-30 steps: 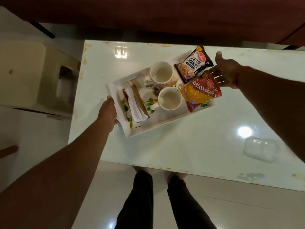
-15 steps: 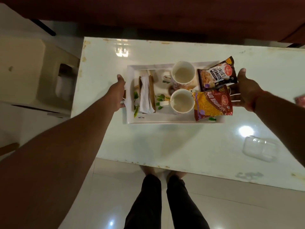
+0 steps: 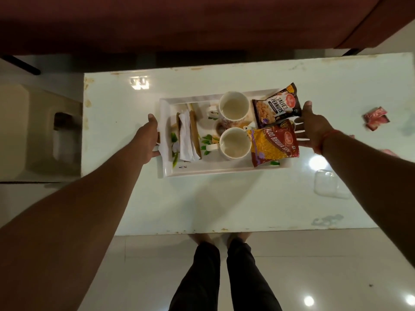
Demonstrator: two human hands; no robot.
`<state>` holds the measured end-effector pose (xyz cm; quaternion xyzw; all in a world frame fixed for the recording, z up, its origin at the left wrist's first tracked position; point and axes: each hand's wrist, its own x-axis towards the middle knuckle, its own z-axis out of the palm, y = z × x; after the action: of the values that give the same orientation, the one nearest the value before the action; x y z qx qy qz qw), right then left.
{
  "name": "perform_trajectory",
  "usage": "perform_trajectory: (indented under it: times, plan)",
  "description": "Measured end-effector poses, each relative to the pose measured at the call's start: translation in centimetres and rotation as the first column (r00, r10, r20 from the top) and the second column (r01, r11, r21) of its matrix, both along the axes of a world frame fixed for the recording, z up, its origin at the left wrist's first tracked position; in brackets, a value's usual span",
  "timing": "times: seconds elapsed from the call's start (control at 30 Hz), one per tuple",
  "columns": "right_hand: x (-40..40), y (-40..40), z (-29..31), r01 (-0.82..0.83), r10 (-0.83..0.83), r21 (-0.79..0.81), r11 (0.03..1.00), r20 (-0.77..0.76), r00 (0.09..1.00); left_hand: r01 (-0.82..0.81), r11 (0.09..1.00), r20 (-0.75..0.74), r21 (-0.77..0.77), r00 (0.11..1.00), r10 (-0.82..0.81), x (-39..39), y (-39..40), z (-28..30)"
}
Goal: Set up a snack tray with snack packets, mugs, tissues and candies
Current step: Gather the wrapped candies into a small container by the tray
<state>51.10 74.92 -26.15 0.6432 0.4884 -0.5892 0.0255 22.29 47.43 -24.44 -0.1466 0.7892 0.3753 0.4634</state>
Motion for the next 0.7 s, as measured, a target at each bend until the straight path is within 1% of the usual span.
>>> perform_trajectory:
  times: [0.07,0.13,0.2,0.27,0.33,0.4,0.43,0.47,0.5,0.53,0.57,0.6,0.63,0.67,0.7]
  plan:
    - [0.5,-0.4,0.5,0.029,-0.029,0.019,0.999,0.026,0.999,-0.001,1.0,-0.02,0.006,1.0,0.001,-0.2,-0.6,0.0]
    - [1.8,-1.2,1.1,0.05,-0.054,0.077,0.996,0.056,0.997,-0.009,1.0,-0.084,0.003,0.996,0.009,-0.1,-1.9,0.0]
    - [3.6,-2.0,1.5,-0.045,0.019,0.212,0.976,0.12,0.993,0.022,0.997,-0.174,-0.075,0.984,-0.035,0.1,-5.0,-0.8]
    - [5.6,-3.5,2.2,-0.242,0.169,0.326,0.914,0.238,0.956,0.029,0.982,-0.211,-0.189,0.975,-0.07,0.5,-9.5,-2.8]
    - [8.0,-5.1,2.7,-0.416,0.285,0.403,0.815,0.347,0.893,0.021,0.963,-0.173,-0.267,0.982,-0.07,2.8,-12.5,-2.0]
    - [10.6,-6.7,2.5,-0.499,0.34,0.427,0.754,0.396,0.853,0.037,0.945,-0.04,-0.326,0.998,-0.053,6.4,-13.9,0.0]
    - [11.8,-7.4,2.3,-0.528,0.362,0.421,0.738,0.414,0.836,0.105,0.936,0.027,-0.337,0.994,-0.102,8.3,-14.8,0.4]
    - [13.0,-7.8,2.0,-0.557,0.382,0.412,0.721,0.435,0.816,0.236,0.905,0.05,-0.355,0.971,-0.234,10.1,-15.3,0.6]
    - [14.0,-8.0,1.8,-0.587,0.403,0.415,0.695,0.452,0.796,0.4,0.829,0.018,-0.392,0.904,-0.428,11.7,-15.5,0.5]
    - [14.8,-8.0,1.7,-0.618,0.42,0.43,0.659,0.471,0.776,0.539,0.721,-0.011,-0.436,0.798,-0.603,13.2,-14.8,0.5]
    - [15.6,-7.7,1.6,-0.643,0.428,0.465,0.608,0.491,0.759,0.647,0.608,-0.034,-0.461,0.672,-0.74,14.8,-13.7,0.5]
    - [16.0,-7.3,1.6,-0.657,0.424,0.509,0.555,0.506,0.751,0.722,0.517,-0.052,-0.46,0.559,-0.828,16.5,-12.0,0.8]
    - [16.8,-6.8,1.5,-0.659,0.413,0.547,0.516,0.515,0.751,0.782,0.45,-0.091,-0.432,0.458,-0.884,18.4,-10.2,0.7]
    - [17.4,-6.4,1.4,-0.651,0.399,0.576,0.494,0.515,0.759,0.82,0.401,-0.117,-0.409,0.389,-0.914,20.3,-7.8,1.1]
    - [18.1,-6.0,1.3,-0.639,0.383,0.598,0.484,0.512,0.769,0.84,0.38,-0.151,-0.386,0.349,-0.925,22.1,-5.5,1.3]
